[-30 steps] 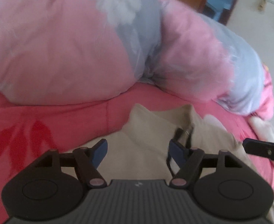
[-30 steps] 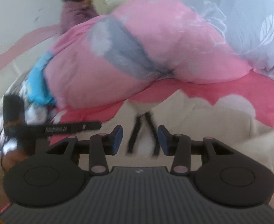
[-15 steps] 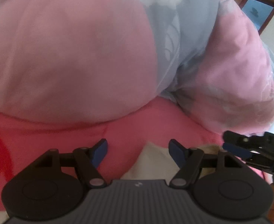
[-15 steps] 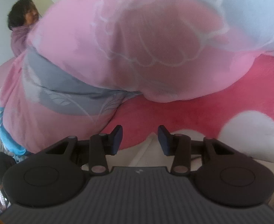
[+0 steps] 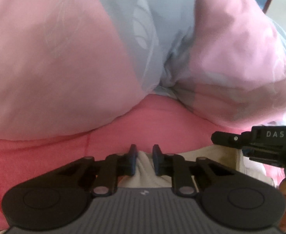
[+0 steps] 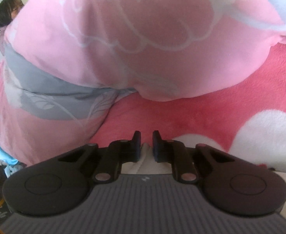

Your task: Fold clothes

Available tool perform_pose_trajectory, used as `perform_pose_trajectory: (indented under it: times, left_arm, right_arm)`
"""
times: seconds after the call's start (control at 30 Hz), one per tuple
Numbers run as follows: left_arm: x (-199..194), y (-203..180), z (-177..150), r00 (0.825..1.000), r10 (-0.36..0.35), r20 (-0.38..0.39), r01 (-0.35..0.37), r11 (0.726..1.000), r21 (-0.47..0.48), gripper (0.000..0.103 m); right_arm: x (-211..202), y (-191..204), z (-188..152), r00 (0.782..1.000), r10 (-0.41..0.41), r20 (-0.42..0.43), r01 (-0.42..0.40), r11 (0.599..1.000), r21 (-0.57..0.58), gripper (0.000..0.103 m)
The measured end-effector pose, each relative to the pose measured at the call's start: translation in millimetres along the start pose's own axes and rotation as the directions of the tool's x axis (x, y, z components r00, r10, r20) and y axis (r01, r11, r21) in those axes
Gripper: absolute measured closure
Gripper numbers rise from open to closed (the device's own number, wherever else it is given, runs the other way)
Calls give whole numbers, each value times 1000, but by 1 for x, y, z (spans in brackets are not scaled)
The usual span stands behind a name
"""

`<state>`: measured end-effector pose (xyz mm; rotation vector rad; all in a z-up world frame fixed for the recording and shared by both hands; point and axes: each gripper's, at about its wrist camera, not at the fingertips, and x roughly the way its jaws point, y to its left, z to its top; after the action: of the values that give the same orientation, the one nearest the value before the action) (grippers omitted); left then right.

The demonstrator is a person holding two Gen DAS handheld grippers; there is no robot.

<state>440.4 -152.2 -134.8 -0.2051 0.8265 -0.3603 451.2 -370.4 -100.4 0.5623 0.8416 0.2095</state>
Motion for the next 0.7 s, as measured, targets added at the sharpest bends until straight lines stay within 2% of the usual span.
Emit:
perform_pose_trajectory:
  times: [0.13, 0.33, 0.53, 0.7]
  left_arm:
    - [-15, -4, -5, 1000, -17, 22, 17, 1000, 19, 89]
    - [-54, -18, -15, 994, -50, 95, 39, 992, 116, 89]
    - [-87, -24, -46, 986, -89, 144, 60, 979, 194, 89]
    - [-107, -25, -80, 980, -124, 159, 79, 962, 262, 89]
  right_arm:
    - [-15, 0, -7, 1000, 29, 6, -29, 1000, -8, 94]
    - [-45, 11, -25, 999, 50, 12, -50, 998, -40, 94]
    - [-94, 14, -39, 997, 76, 30, -74, 995, -64, 94]
    - [-131, 17, -67, 995, 93, 28, -90, 990, -113, 94]
